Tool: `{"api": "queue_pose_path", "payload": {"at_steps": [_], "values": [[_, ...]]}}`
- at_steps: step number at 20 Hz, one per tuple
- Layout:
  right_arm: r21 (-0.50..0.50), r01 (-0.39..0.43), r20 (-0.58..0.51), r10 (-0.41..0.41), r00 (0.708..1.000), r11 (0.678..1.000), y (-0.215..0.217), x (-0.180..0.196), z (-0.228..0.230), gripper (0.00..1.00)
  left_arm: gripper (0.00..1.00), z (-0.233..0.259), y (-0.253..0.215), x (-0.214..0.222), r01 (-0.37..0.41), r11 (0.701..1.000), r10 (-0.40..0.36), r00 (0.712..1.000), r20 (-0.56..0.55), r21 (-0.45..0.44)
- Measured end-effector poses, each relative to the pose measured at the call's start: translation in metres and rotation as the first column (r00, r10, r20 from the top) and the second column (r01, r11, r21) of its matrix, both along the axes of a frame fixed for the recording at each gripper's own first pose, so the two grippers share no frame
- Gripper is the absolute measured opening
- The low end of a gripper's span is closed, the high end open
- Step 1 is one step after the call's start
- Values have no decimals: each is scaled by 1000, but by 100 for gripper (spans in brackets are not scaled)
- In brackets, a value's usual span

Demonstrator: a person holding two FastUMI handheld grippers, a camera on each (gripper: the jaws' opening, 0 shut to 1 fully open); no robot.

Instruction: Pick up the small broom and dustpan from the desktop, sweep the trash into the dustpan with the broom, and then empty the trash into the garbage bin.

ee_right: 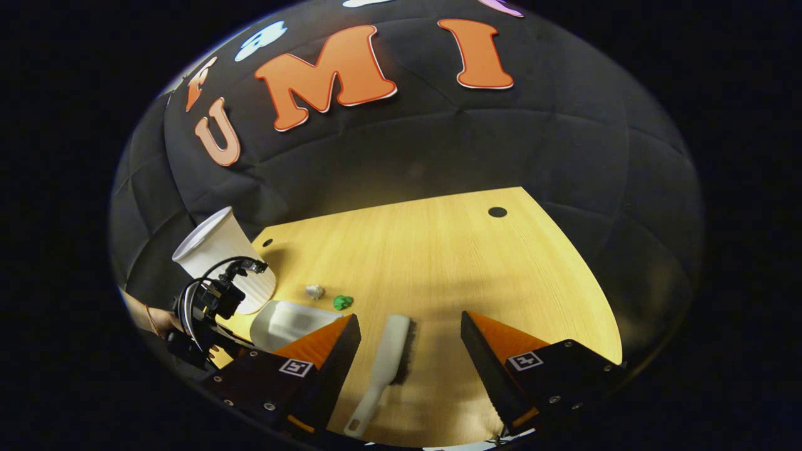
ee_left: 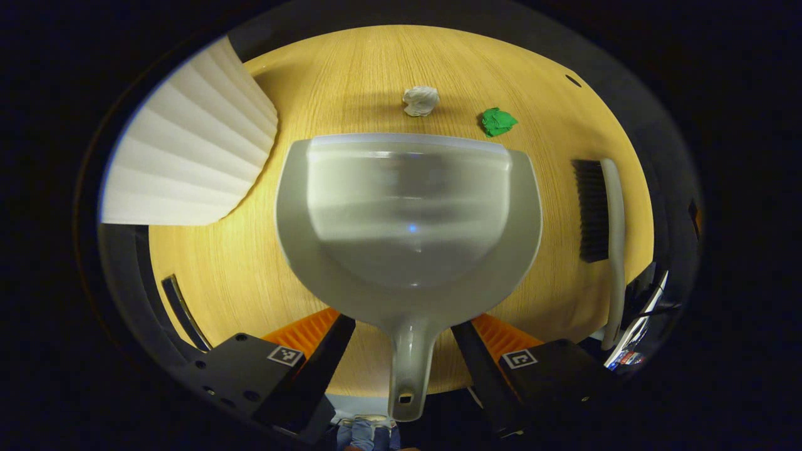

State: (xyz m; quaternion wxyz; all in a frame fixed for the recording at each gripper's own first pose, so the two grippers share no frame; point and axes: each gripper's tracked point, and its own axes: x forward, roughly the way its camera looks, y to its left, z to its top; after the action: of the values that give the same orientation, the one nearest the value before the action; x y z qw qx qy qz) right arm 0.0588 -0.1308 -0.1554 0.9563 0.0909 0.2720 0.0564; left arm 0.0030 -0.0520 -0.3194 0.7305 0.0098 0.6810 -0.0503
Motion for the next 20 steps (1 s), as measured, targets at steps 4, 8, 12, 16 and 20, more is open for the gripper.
{"api": "queue_pose_path", "payload": {"at_steps": [4, 8, 12, 16, 20], "values": [[3, -15, -95, 15, 995, 1000, 7, -16, -22, 97, 95, -6, -3, 0, -34, 999, 34, 999, -38, -13], [1, -61, -187, 60, 981, 998, 24, -32, -40, 97, 63, -15, -5, -4, -19, 1000, 18, 999, -50, -21], [2, -105, -309, 101, 946, 994, 35, -45, -69, 97, 44, -16, -5, -6, 22, 999, -23, 999, -29, -48], [17, -143, -435, 136, 890, 990, 51, -55, -95, 97, 33, -11, 4, -2, 69, 996, -67, 996, 55, -53], [-31, -208, -551, 157, 820, 978, 70, -56, -125, 97, 33, 3, 8, 0, 132, 989, -122, 984, 128, -71]]}}
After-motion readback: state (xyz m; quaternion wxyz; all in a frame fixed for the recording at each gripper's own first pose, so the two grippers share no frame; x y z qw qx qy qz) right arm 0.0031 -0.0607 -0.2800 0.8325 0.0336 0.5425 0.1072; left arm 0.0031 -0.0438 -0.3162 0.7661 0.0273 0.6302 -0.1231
